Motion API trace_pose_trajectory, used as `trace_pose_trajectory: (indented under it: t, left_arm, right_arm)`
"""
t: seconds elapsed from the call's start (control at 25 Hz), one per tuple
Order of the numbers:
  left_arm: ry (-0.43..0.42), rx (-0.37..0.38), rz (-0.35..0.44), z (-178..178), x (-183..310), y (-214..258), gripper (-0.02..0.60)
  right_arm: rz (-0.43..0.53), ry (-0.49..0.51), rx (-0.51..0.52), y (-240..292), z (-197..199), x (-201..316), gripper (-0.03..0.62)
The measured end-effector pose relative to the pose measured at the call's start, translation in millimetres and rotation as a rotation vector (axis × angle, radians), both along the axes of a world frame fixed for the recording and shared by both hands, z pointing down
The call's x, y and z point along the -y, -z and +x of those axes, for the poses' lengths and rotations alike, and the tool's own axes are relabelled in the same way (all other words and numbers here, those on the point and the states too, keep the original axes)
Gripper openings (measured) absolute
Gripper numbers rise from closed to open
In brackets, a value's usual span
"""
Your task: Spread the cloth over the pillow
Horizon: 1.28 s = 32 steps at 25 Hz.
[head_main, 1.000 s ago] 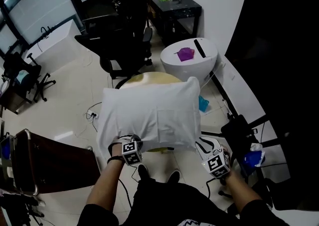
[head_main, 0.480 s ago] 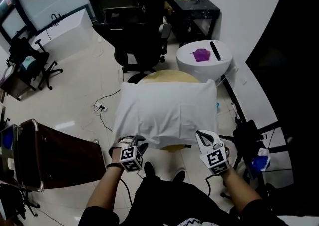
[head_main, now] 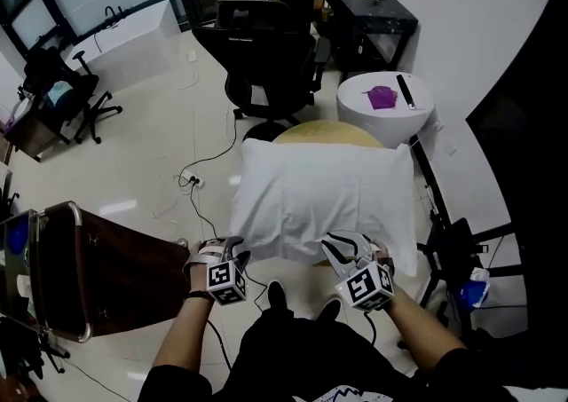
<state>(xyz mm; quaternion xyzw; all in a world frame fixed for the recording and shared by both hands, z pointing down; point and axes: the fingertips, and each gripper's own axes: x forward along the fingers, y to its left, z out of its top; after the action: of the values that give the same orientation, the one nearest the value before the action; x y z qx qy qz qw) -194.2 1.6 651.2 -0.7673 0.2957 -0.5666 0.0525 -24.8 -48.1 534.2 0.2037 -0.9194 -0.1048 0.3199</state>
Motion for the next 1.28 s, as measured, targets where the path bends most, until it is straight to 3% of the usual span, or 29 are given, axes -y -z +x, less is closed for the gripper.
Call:
trace_pose_trajectory:
  t: [0.24,0.4,0.6,0.72,0.88,1.08,1.28]
  left_arm:
    - [0.001,0.028,0.0,-28.7,-7.2,-29.7,0.164]
    - [-0.014,0.056,0.02,-41.6,-5.1,-40.2,0.164]
    - [-0.048,0.051,0.039,-42.6,0.7,-50.6,0.136]
    - [-0.096,0.053,0.03,-39.0,-1.8,-53.3,0.004]
    - [-0.157,0.074,0.031,-45.3,-13.1,-43.1,0.0]
    - [-0.175,0.072,0.035,-58.3,-25.2,-24.4,0.0]
    - [-0.177,0.049,-0.013,-53.6,-33.4,-47.0,0.0]
  right_arm:
    - [0.008,0.165,-0.135,-39.9,-66.6,-25.7,0.112]
    - [-0.008,0.211,-0.221,-73.4,-89.9,-32.3,0.114]
    - [-0.019,0.213,-0.308,-105.6,-100.0,-31.8,0.114]
    - [-0.039,0.195,-0.331,-118.3,-99.2,-30.1,0.114]
    - [-0.042,0.161,-0.336,-115.5,-95.3,-23.3,0.114]
    - [-0.047,0.13,-0.326,-112.6,-89.8,-16.2,0.114]
    - [-0.073,0.12,-0.335,-123.3,-90.9,-15.2,0.114]
